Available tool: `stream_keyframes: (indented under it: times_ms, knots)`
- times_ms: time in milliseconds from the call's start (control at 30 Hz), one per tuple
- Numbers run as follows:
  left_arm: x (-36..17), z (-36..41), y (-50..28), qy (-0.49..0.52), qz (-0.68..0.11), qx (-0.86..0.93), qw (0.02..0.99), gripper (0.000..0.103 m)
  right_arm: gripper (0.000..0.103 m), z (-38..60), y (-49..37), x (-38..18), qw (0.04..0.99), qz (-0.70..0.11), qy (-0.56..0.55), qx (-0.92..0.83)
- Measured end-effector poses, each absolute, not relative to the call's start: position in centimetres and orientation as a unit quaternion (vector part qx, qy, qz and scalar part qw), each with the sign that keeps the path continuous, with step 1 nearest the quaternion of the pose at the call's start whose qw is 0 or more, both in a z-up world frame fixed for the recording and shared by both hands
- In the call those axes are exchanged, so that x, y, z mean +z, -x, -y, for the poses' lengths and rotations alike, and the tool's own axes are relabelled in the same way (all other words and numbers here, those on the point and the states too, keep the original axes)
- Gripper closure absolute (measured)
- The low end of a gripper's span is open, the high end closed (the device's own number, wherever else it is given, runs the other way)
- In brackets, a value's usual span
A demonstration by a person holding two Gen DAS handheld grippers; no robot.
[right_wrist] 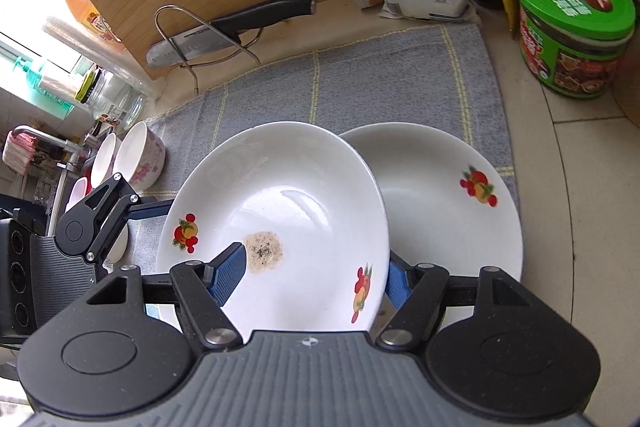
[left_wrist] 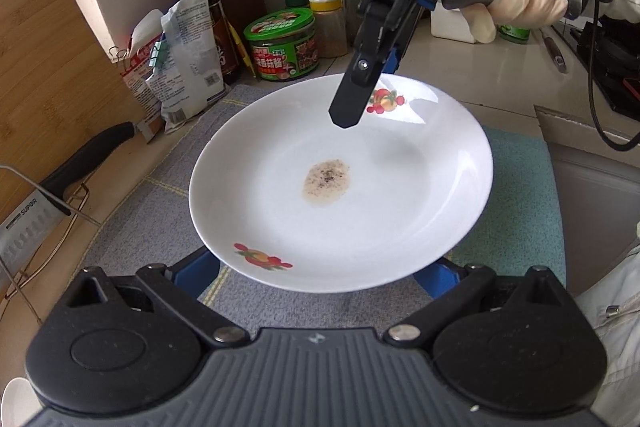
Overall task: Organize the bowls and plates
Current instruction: 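Carry the stained plate with the right gripper over the plate stack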
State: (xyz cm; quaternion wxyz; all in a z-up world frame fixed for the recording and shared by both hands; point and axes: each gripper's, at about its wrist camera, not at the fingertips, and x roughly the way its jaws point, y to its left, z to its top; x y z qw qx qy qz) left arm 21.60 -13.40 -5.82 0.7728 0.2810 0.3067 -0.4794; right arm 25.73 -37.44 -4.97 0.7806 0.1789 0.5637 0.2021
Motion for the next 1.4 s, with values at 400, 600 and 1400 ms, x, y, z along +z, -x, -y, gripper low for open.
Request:
stream_keyframes:
  times_ms: [400,600,1400]
  knots:
    - [-7.6,16.8,-21.2,-0.291,-0.309,-0.51,0.749,0.002,0.027,40.4,-23.6,-6.8,0.777,-0.571,-0.208,0.165]
    - [-7.7,17.6,-21.2,-0.296,-0.309,-0.515,0.743,0.002,0.027,41.1,-23.4,-7.4,0.774,-0.575,-0.214,0.156]
    - [-7.9,17.6,-21.9,-0.297,-0.311,-0.511,0.744,0.003,0.027,40.4,-24.0,-7.8,0.772,-0.589,-0.186,0.15]
